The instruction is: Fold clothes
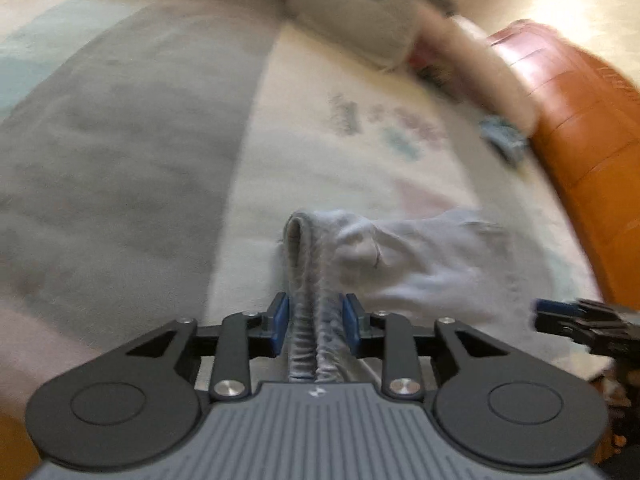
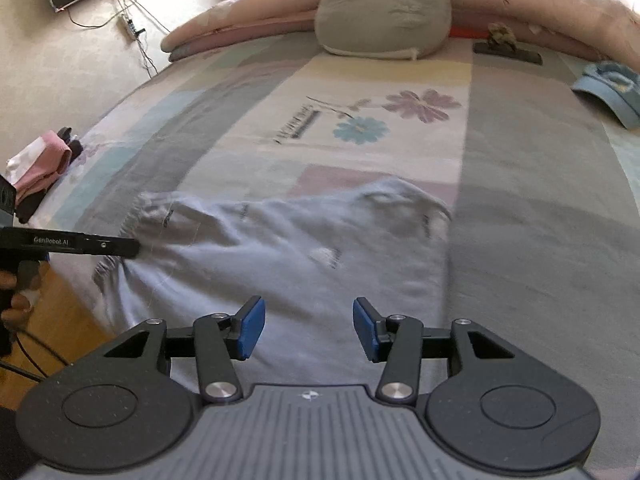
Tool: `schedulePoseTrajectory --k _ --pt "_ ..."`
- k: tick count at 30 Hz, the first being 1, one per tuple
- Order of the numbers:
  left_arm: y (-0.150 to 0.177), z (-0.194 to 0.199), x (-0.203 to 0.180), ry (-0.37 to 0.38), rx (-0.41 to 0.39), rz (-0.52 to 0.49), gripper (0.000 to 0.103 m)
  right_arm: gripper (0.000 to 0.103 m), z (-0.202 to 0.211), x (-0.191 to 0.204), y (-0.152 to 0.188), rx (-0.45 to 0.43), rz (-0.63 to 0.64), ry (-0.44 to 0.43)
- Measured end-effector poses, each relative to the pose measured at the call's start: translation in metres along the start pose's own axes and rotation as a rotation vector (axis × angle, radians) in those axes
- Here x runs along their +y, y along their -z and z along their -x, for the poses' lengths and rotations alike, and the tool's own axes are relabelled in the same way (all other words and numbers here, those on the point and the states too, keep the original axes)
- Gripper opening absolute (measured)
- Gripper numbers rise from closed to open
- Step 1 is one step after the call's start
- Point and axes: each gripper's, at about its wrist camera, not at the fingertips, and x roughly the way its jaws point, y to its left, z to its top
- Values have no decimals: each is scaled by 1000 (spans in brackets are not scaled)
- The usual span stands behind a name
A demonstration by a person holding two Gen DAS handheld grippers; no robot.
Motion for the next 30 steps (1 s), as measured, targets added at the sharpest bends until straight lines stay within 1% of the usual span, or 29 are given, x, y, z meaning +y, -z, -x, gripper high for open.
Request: schedulePoseTrajectory --k 2,3,5,6,7,8,9,11,12,13,14,17,20,22,25,27,28,30 --pt "-5 5 -4 -9 -22 -11 45 54 0 -11 6 16 2 14" --pt "-7 8 -6 -14 -34 -16 48 54 1 -15 9 21 8 20" --pt "-12 14 -11 -23 -56 -27 61 52 6 -24 16 19 25 24" --pt "-15 16 -13 -27 -67 -33 64 51 9 -27 18 12 37 9" --pt "-17 14 -19 -10 -69 -48 67 49 11 -29 21 6 54 -21" --pt "-17 10 -22 -6 -62 -54 67 45 11 -29 23 7 80 -49" --pt "-17 6 -25 -6 -55 -58 67 43 10 -27 26 19 110 -62" --pt "-18 -2 -30 -6 -39 -66 68 43 6 -24 32 46 167 -80" --pt "-18 -5 -32 -6 -31 -70 68 43 2 -25 38 70 183 -69" --pt "-18 -9 -35 -6 -23 -74 65 39 -1 -28 47 92 191 -54" --pt "-18 -13 -38 -6 -16 -78 66 35 2 -32 55 91 194 -51" --pt "-19 -24 -45 -5 8 -90 66 35 17 -41 58 82 147 -53" --pt "-20 -36 -53 -5 31 -102 68 35 24 -45 40 -9 138 -42" --pt "-20 -37 -60 1 31 -112 68 35 24 -46 25 -71 136 -43" --pt "-20 -39 -70 8 31 -122 68 35 6 -40 -5 -140 173 -35" --pt "-16 -42 -74 1 36 -119 68 35 -16 -40 -23 -165 180 -41" --pt "-14 -43 -72 -5 35 -111 68 35 -27 -42 -29 -160 172 -32" --pt "-7 -46 -65 -26 26 -80 69 34 -54 -50 -34 -129 169 33"
